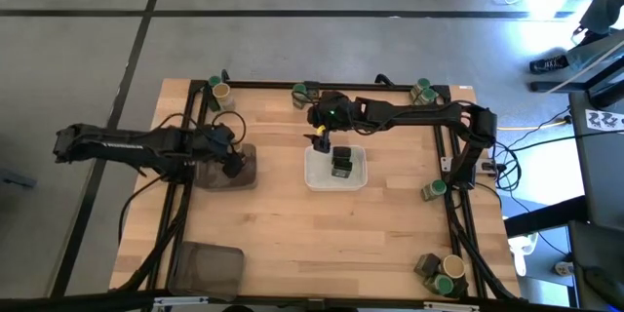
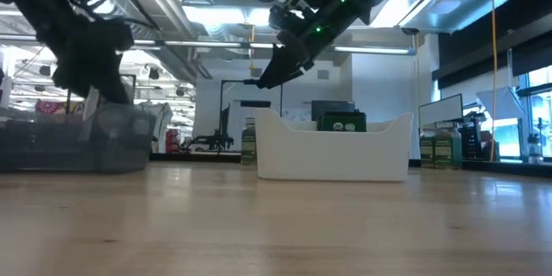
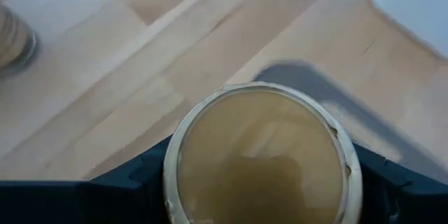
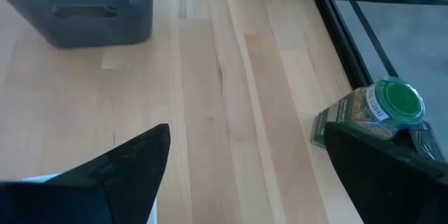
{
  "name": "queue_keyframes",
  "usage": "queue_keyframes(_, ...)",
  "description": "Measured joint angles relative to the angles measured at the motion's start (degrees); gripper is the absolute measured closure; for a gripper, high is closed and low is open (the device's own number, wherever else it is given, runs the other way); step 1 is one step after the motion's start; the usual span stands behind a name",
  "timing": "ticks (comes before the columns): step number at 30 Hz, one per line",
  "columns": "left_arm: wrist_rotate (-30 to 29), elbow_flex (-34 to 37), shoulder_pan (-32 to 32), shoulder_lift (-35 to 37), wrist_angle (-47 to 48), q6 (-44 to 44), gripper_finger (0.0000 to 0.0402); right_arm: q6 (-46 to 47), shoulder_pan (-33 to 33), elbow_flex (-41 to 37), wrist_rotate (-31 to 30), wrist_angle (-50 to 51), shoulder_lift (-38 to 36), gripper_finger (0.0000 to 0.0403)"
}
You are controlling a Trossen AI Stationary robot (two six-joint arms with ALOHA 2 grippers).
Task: Sort spices by type
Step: Put the gold seasoning bottle into the top black bin
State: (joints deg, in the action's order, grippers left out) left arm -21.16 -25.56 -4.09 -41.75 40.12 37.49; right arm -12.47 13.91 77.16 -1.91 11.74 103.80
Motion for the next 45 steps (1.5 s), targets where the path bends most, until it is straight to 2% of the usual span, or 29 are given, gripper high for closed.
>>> queue_keyframes(4,-0.82,1.62,-0.03,0.04,-4.03,-0.61,0.0133,-0.31,0.00,0.08,0.00,-1.73,1.28,0.0027)
queue_keyframes(12,-1.21,1.72,0.08,0.02,-3.92,-2.10,0.0133,-1.49,0.00,0.07,-0.43,-2.20,3.20,0.0027)
queue_keyframes(14,-1.22,1.72,0.04,0.04,-3.66,-1.95,0.0114,-1.49,0.00,0.04,-0.39,-1.58,3.29,0.0027)
queue_keyframes(18,-0.66,1.74,0.04,0.12,-3.08,-1.57,0.0052,-1.55,-0.02,0.04,-0.16,-1.81,3.31,0.0027)
queue_keyframes(21,-0.29,0.89,0.04,0.12,-2.78,-1.66,0.0025,-1.57,0.00,0.04,-0.15,-1.76,3.31,0.0027)
queue_keyframes(28,-0.47,-5.19,-0.05,0.15,-0.41,-3.23,0.0014,-1.97,0.00,0.04,-0.15,-1.75,3.31,0.0027)
queue_keyframes(32,-3.46,-9.89,-1.04,0.15,-0.36,-6.70,0.0013,-1.99,0.00,0.04,-0.15,-1.76,3.31,0.0027)
queue_keyframes(39,-12.65,-14.33,-6.15,-0.35,-1.24,-14.19,0.0012,-2.01,-0.01,0.01,-0.17,-1.15,3.30,0.0027)
queue_keyframes(45,-15.78,-14.39,-15.65,-3.28,-3.58,-18.48,0.0012,-4.83,0.35,-0.01,-0.51,-1.20,3.29,0.0027)
